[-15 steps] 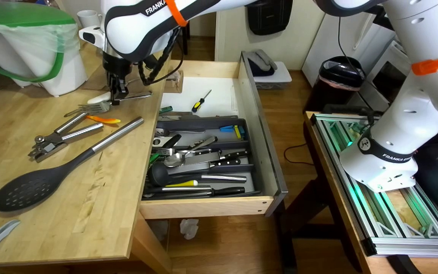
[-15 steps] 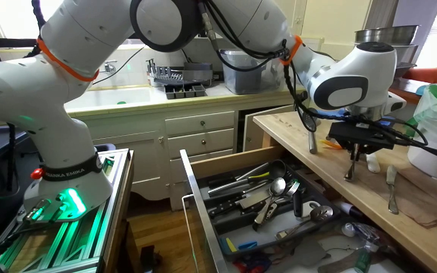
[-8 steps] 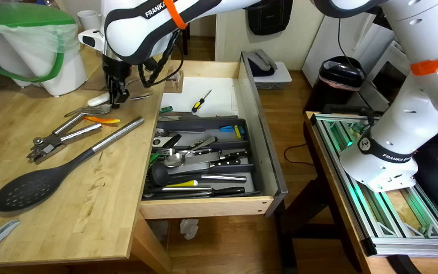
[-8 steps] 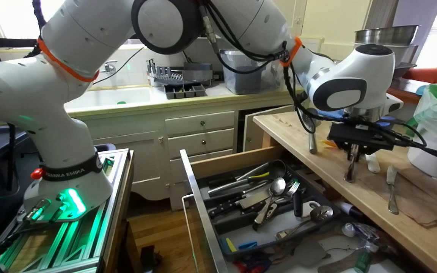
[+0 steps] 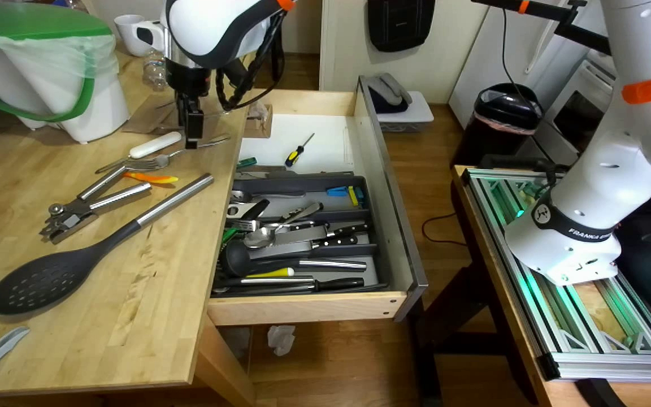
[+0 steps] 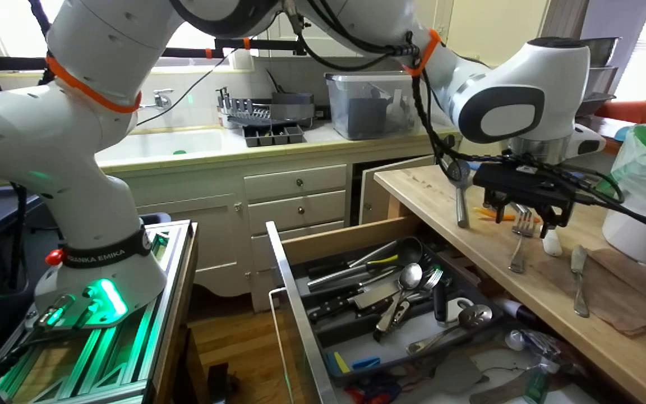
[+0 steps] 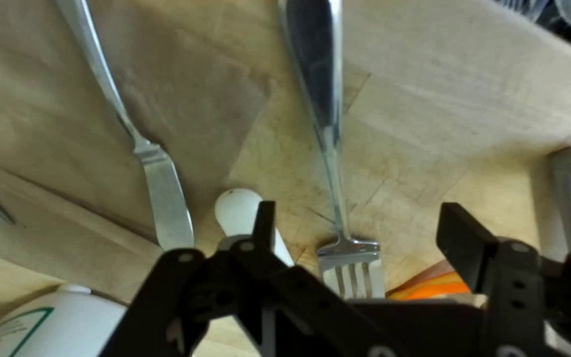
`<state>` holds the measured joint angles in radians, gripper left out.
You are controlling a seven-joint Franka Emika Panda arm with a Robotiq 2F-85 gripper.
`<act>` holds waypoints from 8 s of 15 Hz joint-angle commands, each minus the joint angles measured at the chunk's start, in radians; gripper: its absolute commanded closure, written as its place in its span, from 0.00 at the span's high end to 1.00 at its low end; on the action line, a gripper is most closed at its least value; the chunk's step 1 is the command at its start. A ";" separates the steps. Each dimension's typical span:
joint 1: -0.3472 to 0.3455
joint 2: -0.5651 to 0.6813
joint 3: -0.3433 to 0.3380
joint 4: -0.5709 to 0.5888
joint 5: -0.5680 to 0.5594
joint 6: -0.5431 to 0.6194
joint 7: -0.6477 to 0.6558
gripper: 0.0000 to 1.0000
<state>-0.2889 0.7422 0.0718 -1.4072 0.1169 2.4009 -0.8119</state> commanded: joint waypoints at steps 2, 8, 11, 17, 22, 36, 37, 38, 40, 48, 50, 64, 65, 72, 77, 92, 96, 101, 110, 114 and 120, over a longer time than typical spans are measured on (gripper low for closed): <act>0.068 -0.205 -0.079 -0.289 -0.031 0.061 0.262 1.00; 0.057 -0.342 -0.039 -0.596 0.008 0.207 0.302 1.00; 0.016 -0.356 0.035 -0.753 0.051 0.362 0.186 1.00; -0.077 -0.305 0.182 -0.842 0.110 0.515 0.007 1.00; -0.146 -0.276 0.245 -0.875 0.116 0.585 -0.064 1.00; -0.326 -0.109 0.368 -0.866 -0.036 0.707 -0.120 0.89; -0.341 -0.099 0.377 -0.866 -0.049 0.708 -0.121 0.85; -0.341 -0.091 0.370 -0.865 -0.065 0.711 -0.118 0.86; -0.344 -0.074 0.360 -0.861 -0.093 0.725 -0.115 0.79; -0.332 -0.016 0.320 -0.834 -0.228 0.786 -0.076 0.55; -0.333 -0.006 0.314 -0.828 -0.251 0.786 -0.069 0.48; -0.328 0.014 0.291 -0.817 -0.312 0.795 -0.036 0.14; -0.327 0.015 0.290 -0.817 -0.313 0.795 -0.035 0.12; -0.324 0.016 0.279 -0.811 -0.327 0.798 -0.032 0.09; -0.320 0.012 0.277 -0.813 -0.327 0.792 -0.028 0.02; -0.400 -0.131 0.263 -0.860 -0.260 0.732 0.330 0.02; -0.389 -0.121 0.214 -0.838 -0.266 0.731 0.398 0.02; -0.404 -0.108 0.222 -0.838 -0.292 0.743 0.378 0.10; -0.335 -0.033 0.147 -0.727 -0.295 0.743 0.387 0.02; -0.323 0.012 0.137 -0.665 -0.292 0.748 0.388 0.02; -0.310 0.040 0.146 -0.619 -0.293 0.742 0.386 0.02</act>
<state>-0.6120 0.7520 0.2250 -2.0645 -0.1629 3.1432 -0.4452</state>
